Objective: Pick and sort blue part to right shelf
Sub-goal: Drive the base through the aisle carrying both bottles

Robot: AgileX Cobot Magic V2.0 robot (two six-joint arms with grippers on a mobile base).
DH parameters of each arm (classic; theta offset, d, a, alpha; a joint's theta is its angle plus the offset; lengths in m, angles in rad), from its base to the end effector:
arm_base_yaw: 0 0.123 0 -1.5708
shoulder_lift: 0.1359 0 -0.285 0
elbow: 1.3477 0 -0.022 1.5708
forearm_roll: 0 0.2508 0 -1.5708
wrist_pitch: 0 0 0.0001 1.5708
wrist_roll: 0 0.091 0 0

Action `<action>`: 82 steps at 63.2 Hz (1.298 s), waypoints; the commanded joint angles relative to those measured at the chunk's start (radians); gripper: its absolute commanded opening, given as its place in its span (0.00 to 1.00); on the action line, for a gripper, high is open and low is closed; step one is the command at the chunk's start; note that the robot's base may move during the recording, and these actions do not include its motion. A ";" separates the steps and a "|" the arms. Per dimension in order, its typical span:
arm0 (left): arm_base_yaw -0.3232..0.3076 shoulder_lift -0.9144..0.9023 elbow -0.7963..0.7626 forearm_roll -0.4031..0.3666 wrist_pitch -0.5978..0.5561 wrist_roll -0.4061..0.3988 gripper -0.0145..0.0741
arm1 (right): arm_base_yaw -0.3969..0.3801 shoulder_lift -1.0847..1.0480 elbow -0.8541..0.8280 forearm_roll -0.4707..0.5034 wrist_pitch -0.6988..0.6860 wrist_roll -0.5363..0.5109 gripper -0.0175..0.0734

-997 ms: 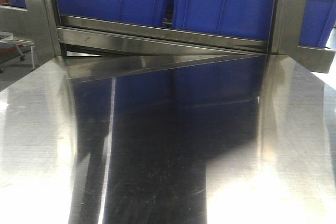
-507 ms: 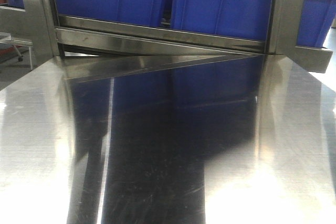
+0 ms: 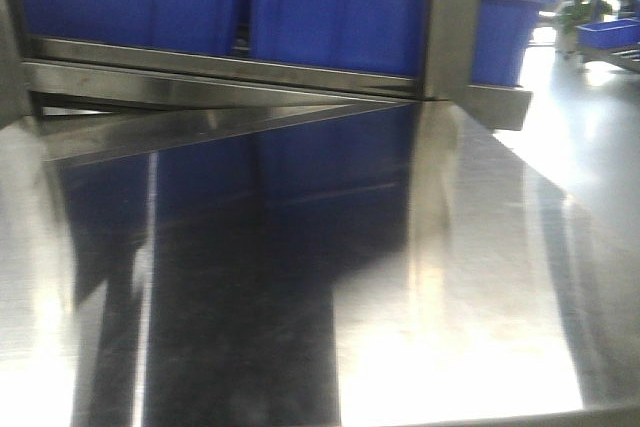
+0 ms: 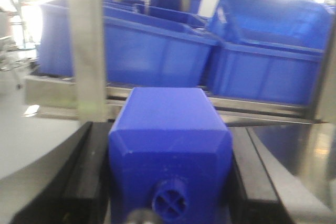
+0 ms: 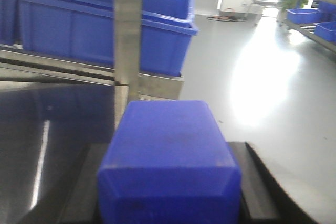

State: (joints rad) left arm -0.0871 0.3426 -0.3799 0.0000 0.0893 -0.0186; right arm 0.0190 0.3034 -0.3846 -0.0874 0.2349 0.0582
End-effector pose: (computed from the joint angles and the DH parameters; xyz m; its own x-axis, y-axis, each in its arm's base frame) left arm 0.0838 -0.0073 0.3103 0.0334 -0.0216 -0.9992 0.0876 0.9960 -0.0186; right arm 0.0764 -0.0004 0.3019 -0.0656 -0.0281 -0.9975 -0.0005 0.9996 -0.0281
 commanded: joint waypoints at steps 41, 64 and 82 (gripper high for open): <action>0.003 0.005 -0.031 0.000 -0.096 -0.001 0.60 | -0.006 0.004 -0.032 -0.012 -0.098 -0.006 0.63; 0.003 0.005 -0.031 0.000 -0.096 -0.001 0.60 | -0.006 0.004 -0.032 -0.012 -0.098 -0.006 0.63; 0.003 0.005 -0.031 0.000 -0.096 -0.001 0.60 | -0.006 0.004 -0.032 -0.012 -0.098 -0.006 0.63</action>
State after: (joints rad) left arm -0.0871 0.3410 -0.3799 0.0000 0.0893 -0.0186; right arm 0.0190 0.3034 -0.3846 -0.0874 0.2349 0.0582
